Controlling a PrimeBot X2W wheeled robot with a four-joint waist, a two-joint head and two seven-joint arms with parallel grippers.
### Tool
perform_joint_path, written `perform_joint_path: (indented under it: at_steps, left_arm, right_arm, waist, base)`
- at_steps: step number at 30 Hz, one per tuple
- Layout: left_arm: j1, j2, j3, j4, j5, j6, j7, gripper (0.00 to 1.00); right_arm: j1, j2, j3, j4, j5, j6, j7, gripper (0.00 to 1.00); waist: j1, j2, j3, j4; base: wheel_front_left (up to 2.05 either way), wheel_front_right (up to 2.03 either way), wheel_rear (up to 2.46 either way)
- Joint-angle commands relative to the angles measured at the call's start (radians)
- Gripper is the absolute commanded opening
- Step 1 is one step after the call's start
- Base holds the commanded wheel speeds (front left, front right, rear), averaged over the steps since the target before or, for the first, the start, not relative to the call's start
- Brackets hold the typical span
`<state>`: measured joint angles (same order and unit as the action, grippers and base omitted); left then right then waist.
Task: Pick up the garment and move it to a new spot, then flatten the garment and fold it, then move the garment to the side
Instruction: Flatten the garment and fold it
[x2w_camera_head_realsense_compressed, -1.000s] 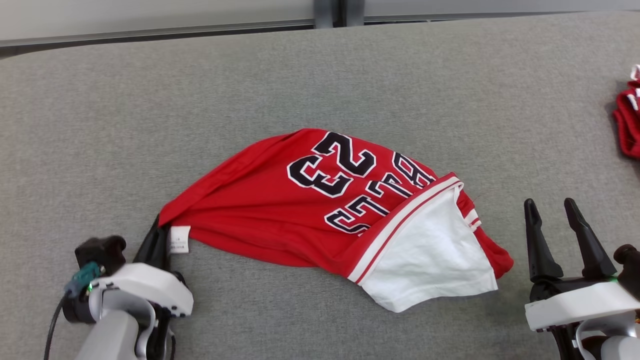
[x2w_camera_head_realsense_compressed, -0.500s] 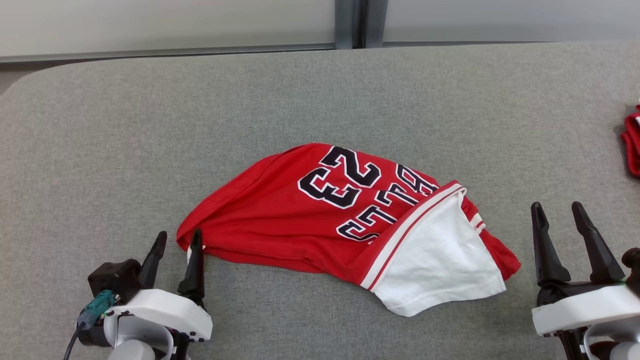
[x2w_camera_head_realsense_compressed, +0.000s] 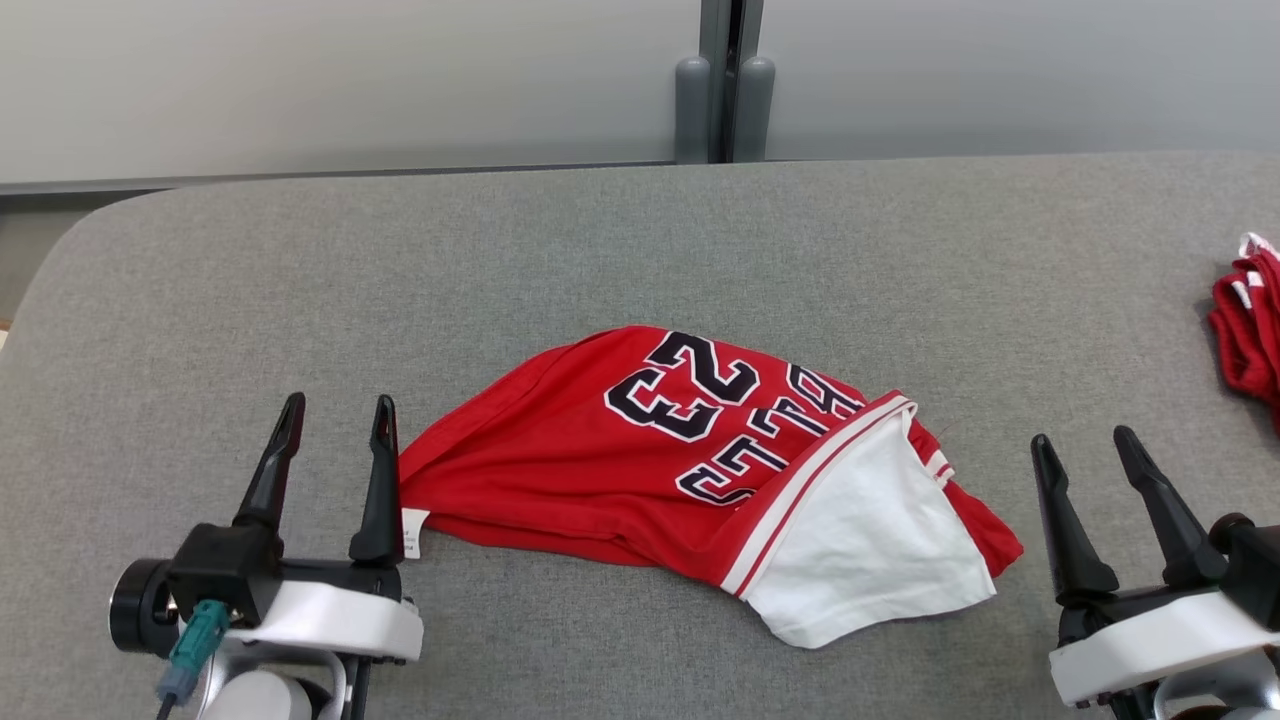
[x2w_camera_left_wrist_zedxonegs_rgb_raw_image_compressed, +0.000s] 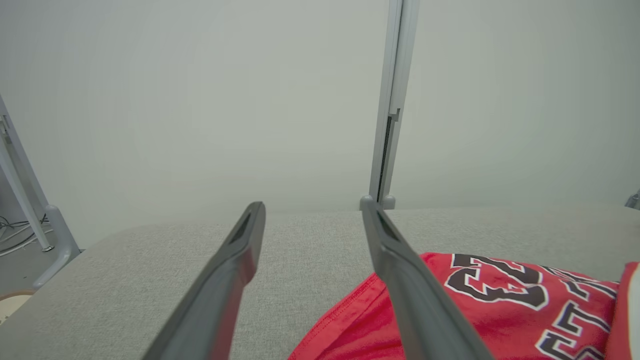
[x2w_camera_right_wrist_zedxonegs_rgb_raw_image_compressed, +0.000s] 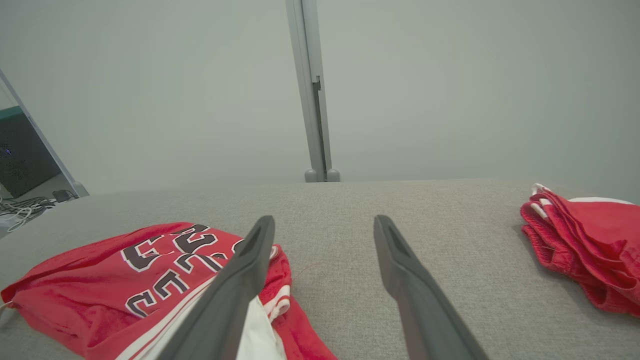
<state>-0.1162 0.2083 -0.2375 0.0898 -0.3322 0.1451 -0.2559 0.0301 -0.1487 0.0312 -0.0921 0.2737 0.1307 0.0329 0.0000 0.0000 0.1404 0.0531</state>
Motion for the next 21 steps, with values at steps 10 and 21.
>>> perform_joint_path:
  at_steps: [10, 21]
  left_arm:
    - [0.148, 0.015, -0.013, -0.028, 0.025, 0.035, -0.003, 1.00]
    - [0.159, 0.028, -0.020, -0.001, 0.013, 0.030, 0.014, 1.00]
  right_arm:
    - [0.073, 0.005, 0.021, -0.018, -0.004, 0.000, 0.027, 1.00]
    - [0.095, 0.013, -0.001, -0.037, -0.003, 0.000, 0.036, 1.00]
  waist:
    - [0.0000, 0.0000, -0.089, -0.017]
    - [0.0000, 0.0000, -0.110, -0.012]
  base:
    - [0.00, 0.00, 0.00]
    - [0.00, 0.00, 0.00]
